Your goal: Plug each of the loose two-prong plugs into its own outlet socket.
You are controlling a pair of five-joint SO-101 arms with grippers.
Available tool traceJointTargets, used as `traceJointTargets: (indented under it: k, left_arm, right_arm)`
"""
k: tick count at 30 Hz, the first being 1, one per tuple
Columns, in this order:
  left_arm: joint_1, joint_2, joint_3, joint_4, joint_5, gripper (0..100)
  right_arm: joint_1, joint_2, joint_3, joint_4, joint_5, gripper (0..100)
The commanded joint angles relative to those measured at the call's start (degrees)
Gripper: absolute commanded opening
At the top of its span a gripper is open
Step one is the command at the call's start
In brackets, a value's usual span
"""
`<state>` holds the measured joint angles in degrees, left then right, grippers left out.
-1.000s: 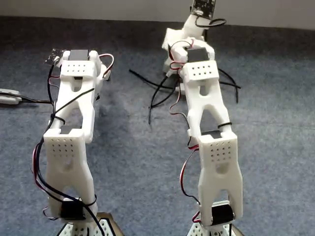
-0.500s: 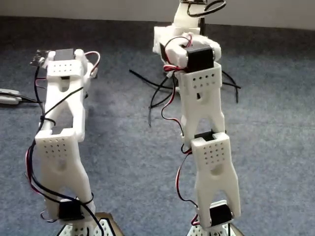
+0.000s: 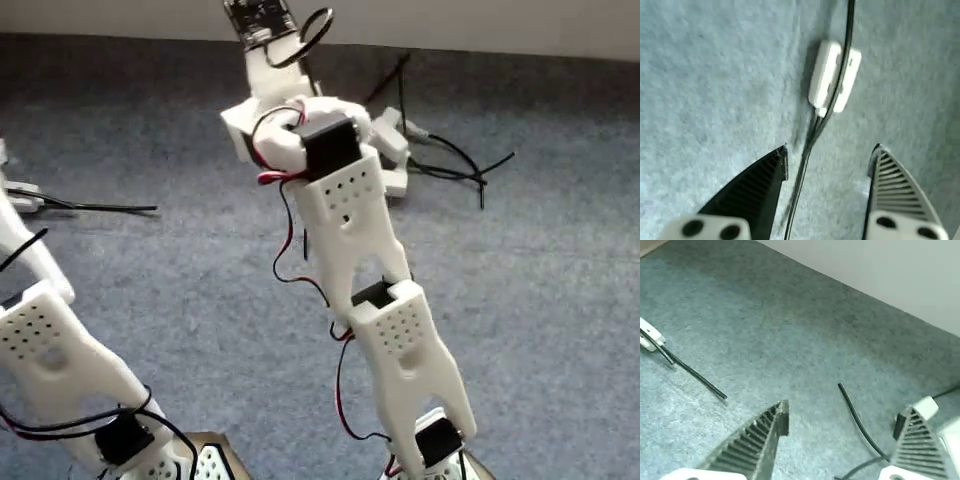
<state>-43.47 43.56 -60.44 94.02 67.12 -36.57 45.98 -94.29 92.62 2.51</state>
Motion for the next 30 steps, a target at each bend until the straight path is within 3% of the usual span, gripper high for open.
traceJointTargets:
  k: [1,7,14,20,26,30]
  left_arm:
    - [-11.38,-0.92,-4.18,1.05,-0.44,27]
    - [-24.22,-0.75,-4.0,0.79,-0.44,27]
    - [-30.81,4.79,-4.53,-1.93,-0.53,27]
    - [-23.69,11.56,-4.62,-16.44,-5.89,27]
    - [-11.47,9.8,-4.62,-18.11,-6.59,27]
    - [-4.09,9.89,-4.26,-22.59,-1.93,27]
  right_arm:
    - [-4.44,-1.89,-1.54,-5.93,4.13,32.7]
    - [-8.84,0.04,18.07,-24.4,6.68,32.7]
    - [-13.41,0.84,33.54,-45.23,6.77,32.7]
    - [-12.97,0.84,41.27,-47.08,6.33,32.7]
    - [-10.07,0.75,48.57,-44.53,3.6,32.7]
    - [-9.8,0.48,48.84,-44.53,3.6,32.7]
